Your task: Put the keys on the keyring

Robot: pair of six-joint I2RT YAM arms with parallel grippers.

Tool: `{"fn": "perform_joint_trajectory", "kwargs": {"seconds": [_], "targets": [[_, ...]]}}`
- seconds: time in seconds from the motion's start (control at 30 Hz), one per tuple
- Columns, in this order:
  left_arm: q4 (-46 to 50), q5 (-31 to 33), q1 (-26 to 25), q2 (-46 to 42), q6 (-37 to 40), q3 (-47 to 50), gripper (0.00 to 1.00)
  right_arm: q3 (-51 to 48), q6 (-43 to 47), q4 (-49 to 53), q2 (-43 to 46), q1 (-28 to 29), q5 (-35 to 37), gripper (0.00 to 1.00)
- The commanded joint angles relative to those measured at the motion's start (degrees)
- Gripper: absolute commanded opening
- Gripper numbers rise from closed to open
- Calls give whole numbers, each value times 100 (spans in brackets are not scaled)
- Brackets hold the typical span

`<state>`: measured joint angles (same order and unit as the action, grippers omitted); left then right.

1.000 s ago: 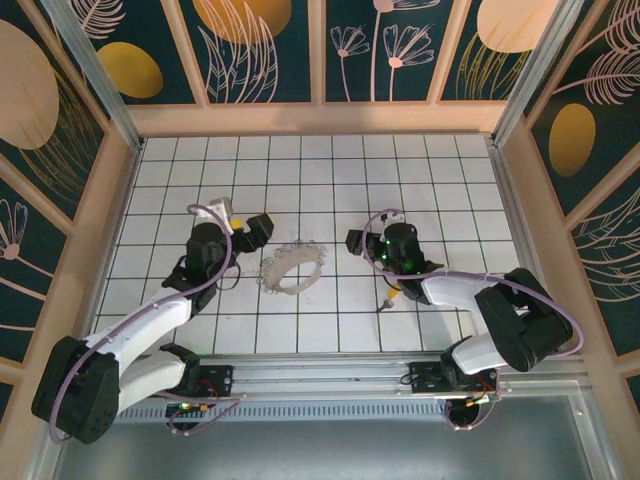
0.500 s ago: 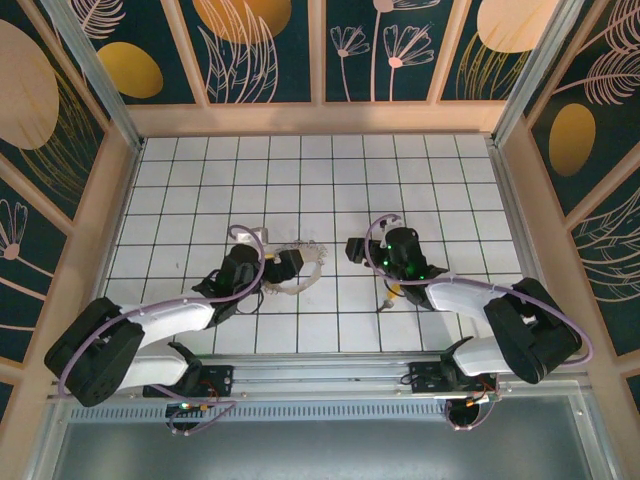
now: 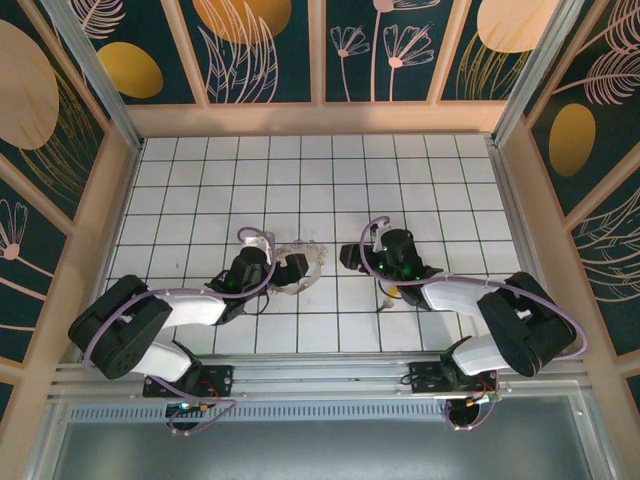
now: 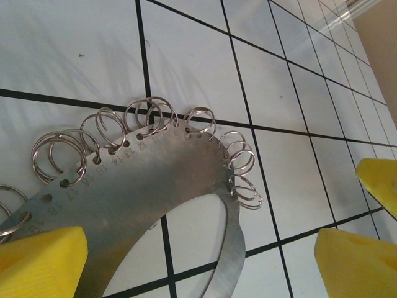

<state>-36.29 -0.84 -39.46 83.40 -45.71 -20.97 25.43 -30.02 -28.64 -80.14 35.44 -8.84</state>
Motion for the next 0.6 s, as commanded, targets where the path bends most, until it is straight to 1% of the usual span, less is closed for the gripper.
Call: {"fn": "perform_joint_trajectory", "kwargs": {"seconds": [0.0, 0.1, 0.37, 0.47, 0.57], "targets": [[-181, 144, -44, 195, 127, -122, 95, 68, -13, -251, -178, 183, -256, 68], [-175, 245, -39, 345, 243, -209, 95, 115, 12, -291, -341, 354, -310, 65], [5, 529, 6, 649, 706, -500, 97, 256, -59, -497, -791, 645, -408, 62], [61, 567, 149, 687, 879, -582, 97, 333, -117, -599, -950, 692, -488, 62], [105, 471, 398, 699, 1043, -653, 97, 409, -170, -685, -1089, 726, -565, 61]]}}
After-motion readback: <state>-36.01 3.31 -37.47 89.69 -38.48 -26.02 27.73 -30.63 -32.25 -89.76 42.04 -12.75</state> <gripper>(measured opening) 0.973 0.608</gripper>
